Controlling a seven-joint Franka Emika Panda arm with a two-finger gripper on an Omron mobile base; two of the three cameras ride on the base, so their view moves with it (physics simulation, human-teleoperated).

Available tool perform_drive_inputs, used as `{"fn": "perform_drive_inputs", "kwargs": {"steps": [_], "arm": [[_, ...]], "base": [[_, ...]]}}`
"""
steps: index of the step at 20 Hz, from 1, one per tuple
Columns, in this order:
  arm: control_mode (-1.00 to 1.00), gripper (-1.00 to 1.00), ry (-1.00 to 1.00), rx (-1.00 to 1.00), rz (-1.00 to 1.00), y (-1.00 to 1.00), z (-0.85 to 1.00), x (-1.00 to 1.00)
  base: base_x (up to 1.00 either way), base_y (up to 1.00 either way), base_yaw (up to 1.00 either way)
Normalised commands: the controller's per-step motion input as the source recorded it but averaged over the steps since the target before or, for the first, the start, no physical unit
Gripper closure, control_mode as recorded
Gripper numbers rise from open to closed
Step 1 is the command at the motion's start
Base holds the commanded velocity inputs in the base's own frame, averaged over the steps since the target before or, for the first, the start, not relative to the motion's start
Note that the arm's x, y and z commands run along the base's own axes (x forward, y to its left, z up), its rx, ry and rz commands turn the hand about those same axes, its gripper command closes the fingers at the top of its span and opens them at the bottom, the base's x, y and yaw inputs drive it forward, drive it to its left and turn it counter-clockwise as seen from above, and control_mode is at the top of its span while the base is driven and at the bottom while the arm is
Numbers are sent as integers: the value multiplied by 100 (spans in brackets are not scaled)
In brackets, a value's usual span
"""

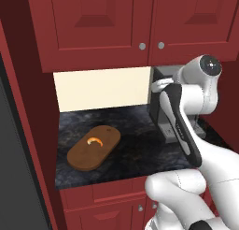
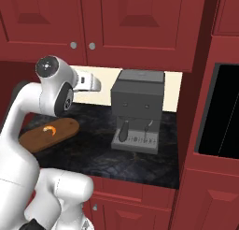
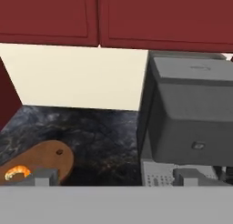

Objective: Open the cabinet, retrieve the rolling pin, and place it next to the meat on the cutting board to prepare for tenderizing.

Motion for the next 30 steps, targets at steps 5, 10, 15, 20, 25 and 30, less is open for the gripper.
{"fn": "perform_drive_inputs", "kwargs": {"steps": [5, 10, 15, 20, 25, 30], "arm": [[-100, -100, -26, 0, -3, 0, 54, 0], [-100, -100, -23, -1, -5, 0, 58, 0], [-100, -100, -19, -1, -7, -4, 59, 0], [-100, -100, -12, 0, -4, -4, 32, -1], [-100, -100, -1, 0, 0, 0, 0, 0], [-100, -100, 0, 0, 0, 0, 0, 5]], "base": [[0, 0, 0], [0, 0, 0], [0, 0, 0], [0, 0, 0], [0, 0, 0], [0, 0, 0]]}}
